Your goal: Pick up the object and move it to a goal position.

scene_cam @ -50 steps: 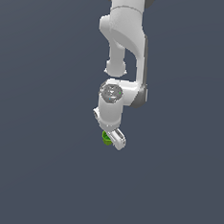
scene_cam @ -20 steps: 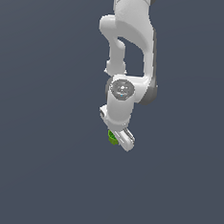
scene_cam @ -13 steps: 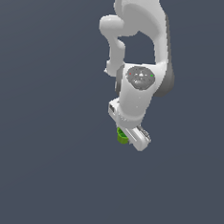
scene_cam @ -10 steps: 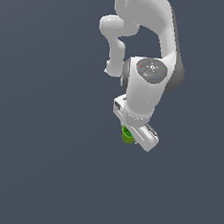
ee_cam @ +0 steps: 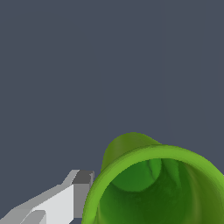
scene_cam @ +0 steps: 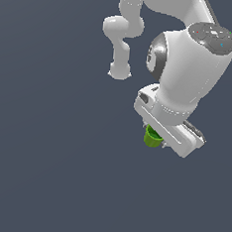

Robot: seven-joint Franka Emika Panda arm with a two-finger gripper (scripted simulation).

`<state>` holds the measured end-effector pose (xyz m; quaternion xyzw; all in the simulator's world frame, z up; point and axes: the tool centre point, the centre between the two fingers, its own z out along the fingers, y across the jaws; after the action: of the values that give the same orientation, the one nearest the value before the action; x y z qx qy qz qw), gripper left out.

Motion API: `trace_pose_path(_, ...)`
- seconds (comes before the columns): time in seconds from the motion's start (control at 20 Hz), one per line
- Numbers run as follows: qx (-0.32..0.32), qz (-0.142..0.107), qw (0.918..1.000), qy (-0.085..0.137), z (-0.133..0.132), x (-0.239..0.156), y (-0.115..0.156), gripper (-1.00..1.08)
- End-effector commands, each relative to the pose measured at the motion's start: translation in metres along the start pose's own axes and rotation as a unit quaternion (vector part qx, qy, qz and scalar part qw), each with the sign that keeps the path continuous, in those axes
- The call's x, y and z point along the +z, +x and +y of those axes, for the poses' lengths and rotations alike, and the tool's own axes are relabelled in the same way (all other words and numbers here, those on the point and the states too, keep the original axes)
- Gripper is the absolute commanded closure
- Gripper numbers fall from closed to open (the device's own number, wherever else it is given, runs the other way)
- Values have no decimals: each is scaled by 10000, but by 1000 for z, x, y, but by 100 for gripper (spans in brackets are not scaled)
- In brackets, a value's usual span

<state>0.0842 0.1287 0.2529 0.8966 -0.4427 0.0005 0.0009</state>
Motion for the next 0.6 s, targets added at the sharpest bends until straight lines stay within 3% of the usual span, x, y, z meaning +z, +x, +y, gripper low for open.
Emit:
trace_pose_path(0.0,4,2,10000,1,-10,-17,-4,108)
trace_pose_path(0.55,1,-4,10000,3,-45,-66,-18,108)
